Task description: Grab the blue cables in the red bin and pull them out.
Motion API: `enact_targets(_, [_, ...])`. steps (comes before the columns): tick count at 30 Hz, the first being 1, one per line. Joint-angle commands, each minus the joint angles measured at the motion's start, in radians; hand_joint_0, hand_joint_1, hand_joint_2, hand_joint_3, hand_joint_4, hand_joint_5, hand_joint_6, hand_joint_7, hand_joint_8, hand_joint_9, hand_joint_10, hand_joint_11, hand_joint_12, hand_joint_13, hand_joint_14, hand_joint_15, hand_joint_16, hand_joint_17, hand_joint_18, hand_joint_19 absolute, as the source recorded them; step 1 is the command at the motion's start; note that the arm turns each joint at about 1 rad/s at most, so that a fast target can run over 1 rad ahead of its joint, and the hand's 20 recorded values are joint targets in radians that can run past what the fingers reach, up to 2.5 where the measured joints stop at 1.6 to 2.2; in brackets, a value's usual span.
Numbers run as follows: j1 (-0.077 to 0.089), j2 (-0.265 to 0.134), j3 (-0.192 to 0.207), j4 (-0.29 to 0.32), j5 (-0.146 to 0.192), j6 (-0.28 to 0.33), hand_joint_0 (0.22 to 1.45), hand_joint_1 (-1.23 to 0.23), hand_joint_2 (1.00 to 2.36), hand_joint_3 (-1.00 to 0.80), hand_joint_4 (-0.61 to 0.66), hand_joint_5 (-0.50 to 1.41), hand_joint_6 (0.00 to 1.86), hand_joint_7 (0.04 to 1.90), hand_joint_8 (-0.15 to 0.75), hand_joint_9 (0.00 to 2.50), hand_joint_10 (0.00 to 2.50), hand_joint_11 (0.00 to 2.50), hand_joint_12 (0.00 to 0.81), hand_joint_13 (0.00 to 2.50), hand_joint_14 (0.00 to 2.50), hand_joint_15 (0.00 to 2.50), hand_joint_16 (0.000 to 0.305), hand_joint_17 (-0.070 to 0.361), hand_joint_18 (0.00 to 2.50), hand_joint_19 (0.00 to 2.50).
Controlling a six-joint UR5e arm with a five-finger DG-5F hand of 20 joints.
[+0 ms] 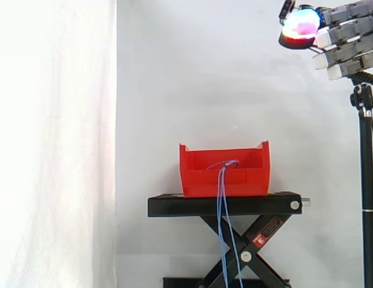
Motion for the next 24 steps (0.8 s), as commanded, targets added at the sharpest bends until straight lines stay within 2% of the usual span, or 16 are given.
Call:
enact_targets(1, [0.0,0.0,0.0,0.001,-0.001,-0.015,0.77,-0.82,1.0,-1.0,0.16,0.27,0.01,0.18,0.23,0.44,0.0,0.12,0.344,0.28,0.01,0.17,0.052,0.118,0.14,0.28])
enact_targets(24, [0.0,0.0,0.0,-0.007,-0.002,0.042,0.77,-0.82,1.0,-1.0,0.16,0.28,0.01,0.18,0.231,0.45,0.0,0.12,0.344,0.28,0.01,0.16,0.052,0.118,0.14,0.28])
